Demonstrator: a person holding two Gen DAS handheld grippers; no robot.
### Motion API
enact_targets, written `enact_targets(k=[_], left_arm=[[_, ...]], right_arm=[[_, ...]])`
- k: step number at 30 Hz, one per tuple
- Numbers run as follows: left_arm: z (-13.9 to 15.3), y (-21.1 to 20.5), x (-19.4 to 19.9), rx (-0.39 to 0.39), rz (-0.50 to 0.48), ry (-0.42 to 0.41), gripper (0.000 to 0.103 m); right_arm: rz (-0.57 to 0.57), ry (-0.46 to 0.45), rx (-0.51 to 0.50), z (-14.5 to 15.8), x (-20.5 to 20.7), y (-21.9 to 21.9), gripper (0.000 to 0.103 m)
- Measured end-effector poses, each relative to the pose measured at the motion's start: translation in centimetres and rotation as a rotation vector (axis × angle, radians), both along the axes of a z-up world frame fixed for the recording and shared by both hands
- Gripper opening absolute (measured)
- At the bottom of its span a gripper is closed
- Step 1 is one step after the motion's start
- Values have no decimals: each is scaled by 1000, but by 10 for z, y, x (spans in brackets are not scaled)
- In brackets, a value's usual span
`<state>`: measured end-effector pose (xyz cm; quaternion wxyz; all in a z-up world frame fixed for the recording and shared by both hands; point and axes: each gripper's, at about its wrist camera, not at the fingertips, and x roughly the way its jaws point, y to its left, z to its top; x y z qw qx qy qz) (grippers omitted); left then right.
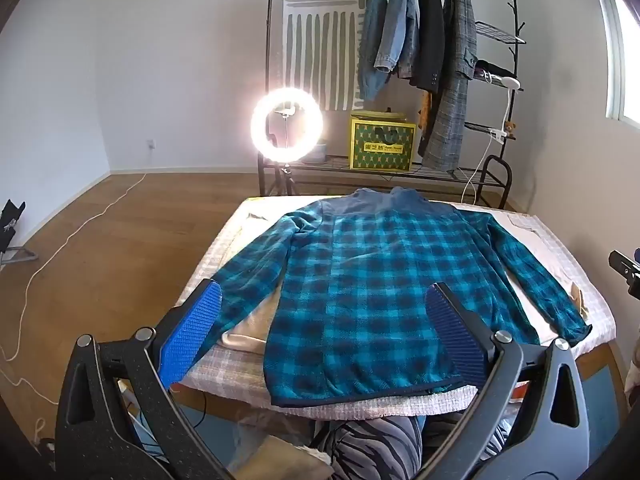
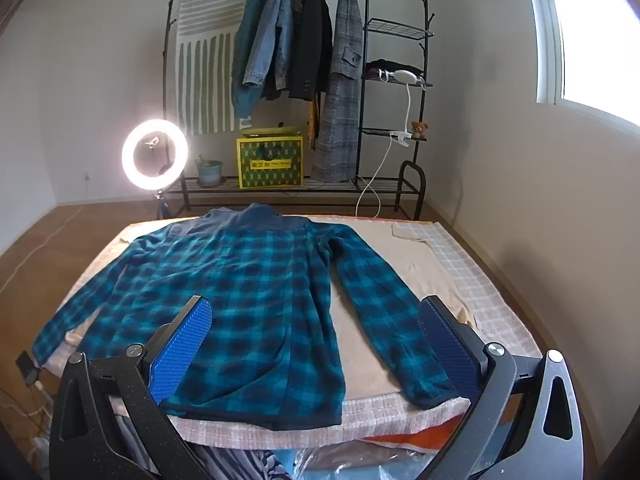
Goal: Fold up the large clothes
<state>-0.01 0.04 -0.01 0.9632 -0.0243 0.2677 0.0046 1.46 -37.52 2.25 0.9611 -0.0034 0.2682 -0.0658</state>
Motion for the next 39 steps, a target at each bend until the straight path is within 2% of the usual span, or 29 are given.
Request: enact_targets(k=[29, 39], left_arm=[[-4, -6, -2, 17, -4, -10, 103], [8, -6, -3, 15, 0, -14, 103]], right_arm=[[1, -7, 10, -5, -1, 3, 103], [3, -11, 14, -2, 0, 4, 103]])
